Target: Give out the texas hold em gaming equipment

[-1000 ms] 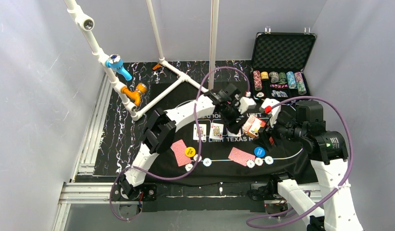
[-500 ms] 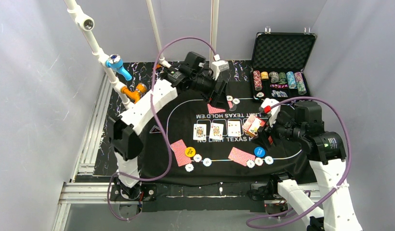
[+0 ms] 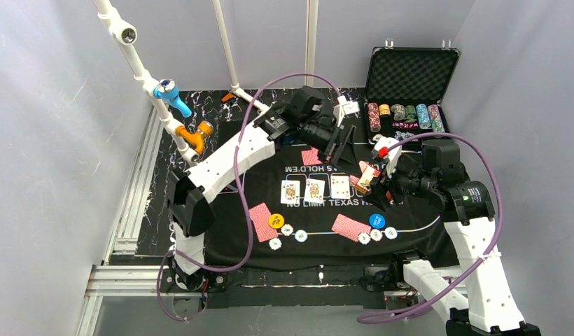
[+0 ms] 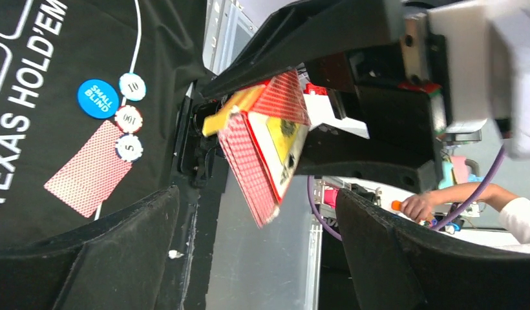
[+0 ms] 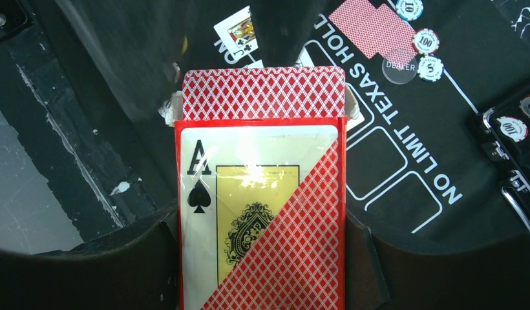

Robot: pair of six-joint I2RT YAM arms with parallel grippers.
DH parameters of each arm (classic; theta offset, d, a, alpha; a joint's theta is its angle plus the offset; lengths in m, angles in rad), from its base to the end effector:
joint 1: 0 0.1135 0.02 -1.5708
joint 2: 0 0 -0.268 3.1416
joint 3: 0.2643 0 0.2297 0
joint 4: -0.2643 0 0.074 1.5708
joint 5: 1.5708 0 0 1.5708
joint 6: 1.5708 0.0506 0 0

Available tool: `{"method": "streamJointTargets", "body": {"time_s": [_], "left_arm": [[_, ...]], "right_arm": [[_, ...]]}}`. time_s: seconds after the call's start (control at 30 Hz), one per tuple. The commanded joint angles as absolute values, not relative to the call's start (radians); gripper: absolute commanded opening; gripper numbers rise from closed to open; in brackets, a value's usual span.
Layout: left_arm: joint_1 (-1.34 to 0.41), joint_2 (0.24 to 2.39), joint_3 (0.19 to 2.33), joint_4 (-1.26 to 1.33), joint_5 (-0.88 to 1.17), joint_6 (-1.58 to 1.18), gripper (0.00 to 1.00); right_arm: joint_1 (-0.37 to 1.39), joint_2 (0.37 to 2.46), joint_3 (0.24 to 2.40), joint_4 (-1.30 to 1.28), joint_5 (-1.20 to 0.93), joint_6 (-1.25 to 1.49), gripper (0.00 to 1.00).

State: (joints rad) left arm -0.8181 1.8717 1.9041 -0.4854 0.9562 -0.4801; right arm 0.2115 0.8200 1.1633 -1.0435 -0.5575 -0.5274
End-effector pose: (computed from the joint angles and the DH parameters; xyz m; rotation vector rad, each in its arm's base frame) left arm 0.2514 -0.3289 0.3915 1.0611 2.0262 -1.7207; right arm 0.1070 0.0504 0.3652 -1.0508 1.9154 0.4537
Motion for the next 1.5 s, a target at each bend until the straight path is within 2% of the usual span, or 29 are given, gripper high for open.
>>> {"method": "streamJointTargets", "body": {"time_s": [0.0, 0.1, 0.2, 0.3, 0.5, 0.6, 0.67, 0.7, 0.77, 0.83, 0.9, 0.97, 1.03, 1.2, 1.47], "left_arm": [[-0.843, 1.907, 1.913, -0.444, 1.002, -0.555, 0.86], [-0.842, 1.92, 1.899, -0.446, 0.996, -0.567, 0.77], [-0.828, 1.913, 1.867, -0.436, 1.006, -0.577, 0.57], [-0.793, 1.892, 1.798, -0.318, 1.062, -0.666, 0.4], [-0.744, 1.86, 1.74, -0.178, 1.133, -0.748, 0.19], [-0.73, 1.834, 1.696, -0.045, 1.161, -0.834, 0.21], [-0.728, 1.819, 1.672, 0.042, 1.174, -0.879, 0.33], [-0.728, 1.815, 1.672, 0.045, 1.174, -0.878, 0.46], [-0.727, 1.806, 1.67, 0.045, 1.161, -0.875, 0.61], [-0.732, 1.809, 1.676, 0.043, 1.146, -0.876, 0.7], [-0.745, 1.823, 1.687, 0.036, 1.136, -0.877, 0.71], [-0.762, 1.836, 1.693, 0.024, 1.12, -0.866, 0.71], [-0.784, 1.845, 1.703, -0.033, 1.104, -0.828, 0.66], [-0.793, 1.833, 1.707, -0.123, 1.089, -0.75, 0.43], [-0.744, 1.77, 1.67, -0.128, 1.082, -0.71, 0.2]], "right_arm": [[0.215, 0.81, 1.194, -0.987, -0.608, -0.547, 0.01], [0.215, 0.81, 1.205, -0.994, -0.616, -0.56, 0.01], [0.215, 0.804, 1.209, -1.004, -0.615, -0.57, 0.01], [0.215, 0.795, 1.205, -1.006, -0.618, -0.57, 0.01], [0.215, 0.792, 1.194, -1.006, -0.613, -0.572, 0.01], [0.215, 0.794, 1.193, -1.012, -0.609, -0.574, 0.01], [0.215, 0.795, 1.191, -1.016, -0.606, -0.575, 0.01], [0.215, 0.796, 1.19, -1.014, -0.605, -0.576, 0.01], [0.215, 0.8, 1.189, -1.015, -0.603, -0.576, 0.01], [0.215, 0.805, 1.189, -1.011, -0.604, -0.575, 0.01], [0.215, 0.808, 1.19, -1.004, -0.606, -0.569, 0.01], [0.215, 0.812, 1.192, -0.996, -0.607, -0.565, 0.01], [0.215, 0.814, 1.195, -0.989, -0.607, -0.559, 0.01], [0.215, 0.81, 1.204, -0.997, -0.601, -0.557, 0.01], [0.215, 0.797, 1.183, -1.002, -0.598, -0.558, 0.01]]}}
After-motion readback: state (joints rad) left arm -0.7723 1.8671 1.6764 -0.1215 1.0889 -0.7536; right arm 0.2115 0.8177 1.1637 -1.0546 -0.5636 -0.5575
